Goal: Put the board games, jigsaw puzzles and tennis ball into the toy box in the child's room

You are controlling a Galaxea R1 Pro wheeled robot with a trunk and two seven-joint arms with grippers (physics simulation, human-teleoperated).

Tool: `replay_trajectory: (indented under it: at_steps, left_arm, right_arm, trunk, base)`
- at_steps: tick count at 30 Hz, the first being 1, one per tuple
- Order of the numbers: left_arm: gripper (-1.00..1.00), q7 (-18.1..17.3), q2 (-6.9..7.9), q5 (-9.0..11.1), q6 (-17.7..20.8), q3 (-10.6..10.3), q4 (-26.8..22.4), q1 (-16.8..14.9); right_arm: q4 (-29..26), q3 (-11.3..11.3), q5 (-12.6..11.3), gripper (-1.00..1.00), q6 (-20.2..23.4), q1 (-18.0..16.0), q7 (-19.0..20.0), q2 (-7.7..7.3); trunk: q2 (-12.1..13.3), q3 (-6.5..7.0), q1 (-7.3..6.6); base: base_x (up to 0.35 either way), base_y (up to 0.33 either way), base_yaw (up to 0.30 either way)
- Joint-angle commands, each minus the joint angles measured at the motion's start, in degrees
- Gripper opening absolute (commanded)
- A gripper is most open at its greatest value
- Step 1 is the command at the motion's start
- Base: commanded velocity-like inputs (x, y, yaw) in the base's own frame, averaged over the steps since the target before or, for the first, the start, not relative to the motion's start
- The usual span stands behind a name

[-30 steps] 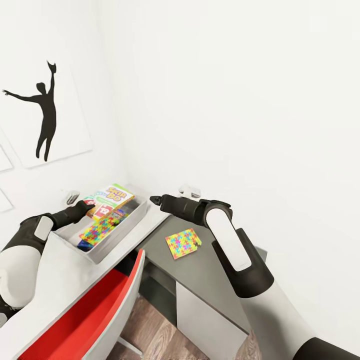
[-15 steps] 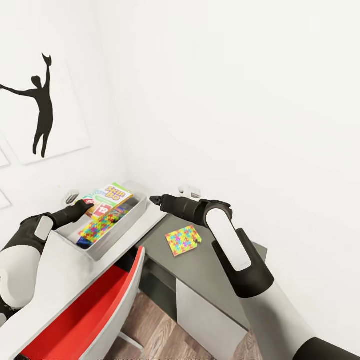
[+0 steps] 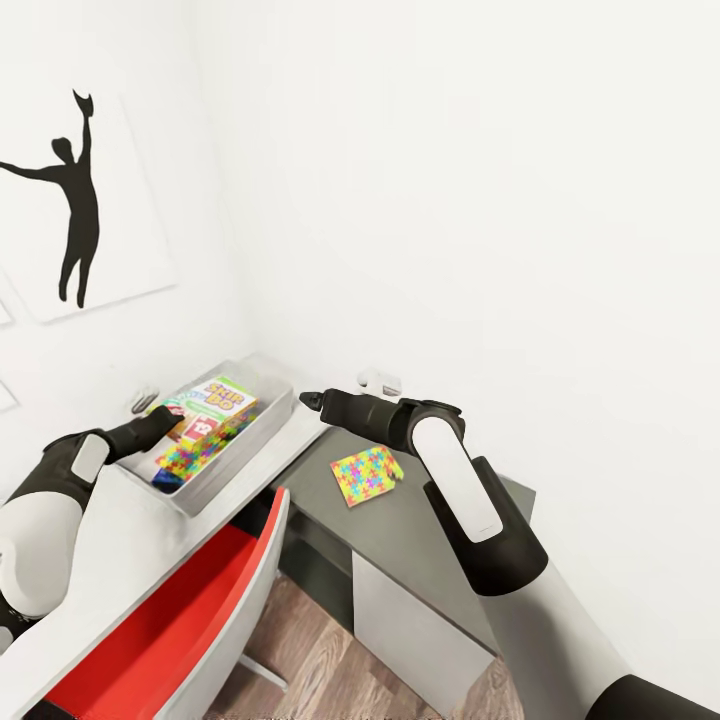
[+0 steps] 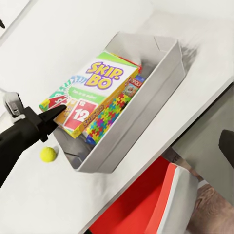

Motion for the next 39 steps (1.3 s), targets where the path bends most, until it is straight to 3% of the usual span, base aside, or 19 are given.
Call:
replay_trajectory:
  at_steps: [1,12,37,38,39]
  left_arm:
    - [-1.00,0.4,-0.02,0.3,0.4,0.3,0.0,-0.1]
    - [-1.00,1.6,0.14,0.4,0.4,0.3,0.1,-0.1]
    - [-1.00,1.6,0.50,0.8,-1.5,0.5,-0.5,-0.2]
    - [1.00,1.6,0.50,0.8,-1.5,0.5,-0.5,-0.2]
    - [1.00,1.6,0.50,0.9,-1.5,0.5,-0.5,-0.2]
  right_arm:
    - [-0.1,0.0,-0.5,1.00,0.1,-0.1,-0.6,0.01]
    - [-0.1,0.0,-0.5,1.00,-0.1,-0.1,-0.7,0.01]
    - [-0.1,0.1,-0.5,1.00,-0.1,-0.1,-0.7,0.01]
    - [-0.1,0.1,-0.5,1.00,-0.1,-0.1,-0.7,0.01]
    - [-0.1,0.1,-0.5,1.00,-0.1,-0.1,-0.7,0.01]
  trunk:
    - [-0.1,-0.22,0.03]
    - [-0.1,-1.11,0.03]
    - [-0.1,-1.16,0.03]
    - [-0.1,-1.16,0.03]
    - [-0.1,-1.16,0.03]
  base:
    - [0.000,0.000,0.000]
    - [0.000,0.000,0.000]
    - [0.000,0.000,0.000]
    - [0.000,0.000,0.000]
    - [0.000,0.000,0.000]
